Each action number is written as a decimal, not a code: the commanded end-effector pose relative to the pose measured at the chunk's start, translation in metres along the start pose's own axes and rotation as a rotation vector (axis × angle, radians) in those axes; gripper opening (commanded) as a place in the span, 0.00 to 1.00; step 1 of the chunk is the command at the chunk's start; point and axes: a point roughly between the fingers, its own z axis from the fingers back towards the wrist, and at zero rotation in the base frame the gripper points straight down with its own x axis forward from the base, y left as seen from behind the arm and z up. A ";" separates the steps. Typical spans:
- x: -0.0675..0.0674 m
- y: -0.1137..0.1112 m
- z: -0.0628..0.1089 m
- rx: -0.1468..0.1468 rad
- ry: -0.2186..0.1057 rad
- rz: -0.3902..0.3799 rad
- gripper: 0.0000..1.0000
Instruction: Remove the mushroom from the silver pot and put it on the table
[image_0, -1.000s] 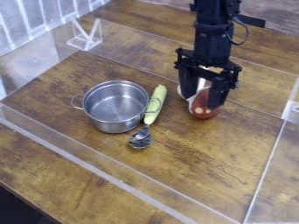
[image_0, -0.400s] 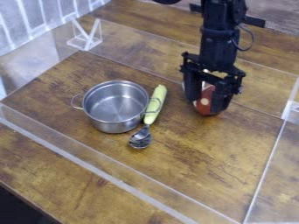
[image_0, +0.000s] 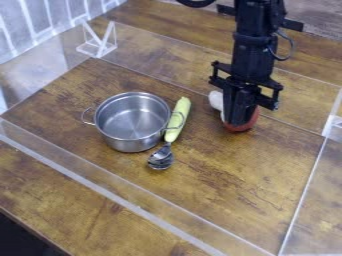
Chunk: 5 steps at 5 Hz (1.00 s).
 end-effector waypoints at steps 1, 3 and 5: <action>0.004 -0.006 0.023 0.005 -0.050 -0.024 1.00; 0.001 -0.006 0.020 0.000 -0.057 -0.042 0.00; -0.020 -0.028 0.035 0.027 -0.094 -0.136 0.00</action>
